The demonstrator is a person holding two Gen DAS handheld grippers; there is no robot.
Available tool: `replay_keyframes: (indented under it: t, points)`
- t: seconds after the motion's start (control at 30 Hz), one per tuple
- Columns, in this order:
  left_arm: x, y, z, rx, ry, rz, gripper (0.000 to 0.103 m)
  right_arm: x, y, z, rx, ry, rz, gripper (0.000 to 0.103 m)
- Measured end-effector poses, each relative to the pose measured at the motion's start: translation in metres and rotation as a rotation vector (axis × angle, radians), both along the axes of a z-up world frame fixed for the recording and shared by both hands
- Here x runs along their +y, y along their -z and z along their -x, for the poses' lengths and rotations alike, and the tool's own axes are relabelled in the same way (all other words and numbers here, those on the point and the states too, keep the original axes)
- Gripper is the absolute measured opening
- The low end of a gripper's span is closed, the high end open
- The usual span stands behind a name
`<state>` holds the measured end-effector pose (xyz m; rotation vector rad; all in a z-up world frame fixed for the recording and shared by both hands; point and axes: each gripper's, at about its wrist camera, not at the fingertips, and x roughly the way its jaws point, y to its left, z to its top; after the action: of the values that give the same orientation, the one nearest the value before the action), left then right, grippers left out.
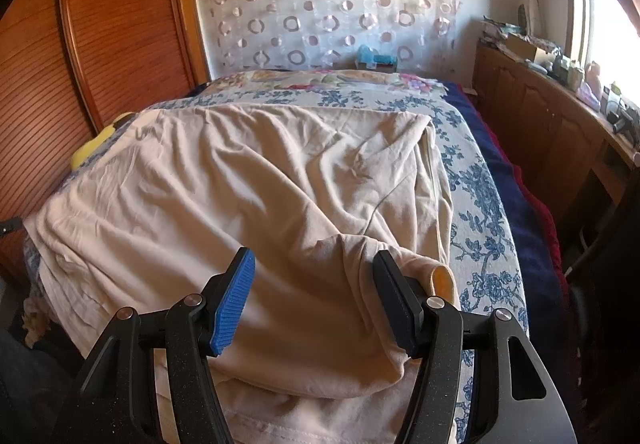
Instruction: Fold small clothes
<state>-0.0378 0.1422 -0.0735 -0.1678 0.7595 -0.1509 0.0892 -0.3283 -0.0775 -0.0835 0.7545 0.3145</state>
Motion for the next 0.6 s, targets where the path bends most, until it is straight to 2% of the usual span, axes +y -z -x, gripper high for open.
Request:
replay_keyframes:
  t: [0.13, 0.23, 0.37, 0.43, 0.6]
  points:
    - [-0.006, 0.003, -0.015, 0.008, -0.010, 0.001, 0.031, 0.001, 0.000, 0.001, -0.001, -0.008, 0.002, 0.063]
    - [-0.012, 0.005, -0.027, 0.014, 0.001, 0.003, 0.034, 0.005, 0.000, 0.003, 0.000, -0.027, 0.004, 0.063]
    - [-0.019, 0.009, -0.040, 0.029, -0.001, -0.017, 0.036, 0.013, 0.000, 0.004, 0.001, -0.050, 0.015, 0.080]
    - [-0.022, 0.011, -0.047, 0.040, -0.001, -0.034, 0.037, 0.017, 0.003, 0.004, 0.002, -0.054, 0.027, 0.084]
    - [-0.023, 0.025, -0.060, 0.112, -0.019, -0.049, 0.041, 0.021, 0.011, 0.002, 0.014, -0.057, 0.031, 0.084]
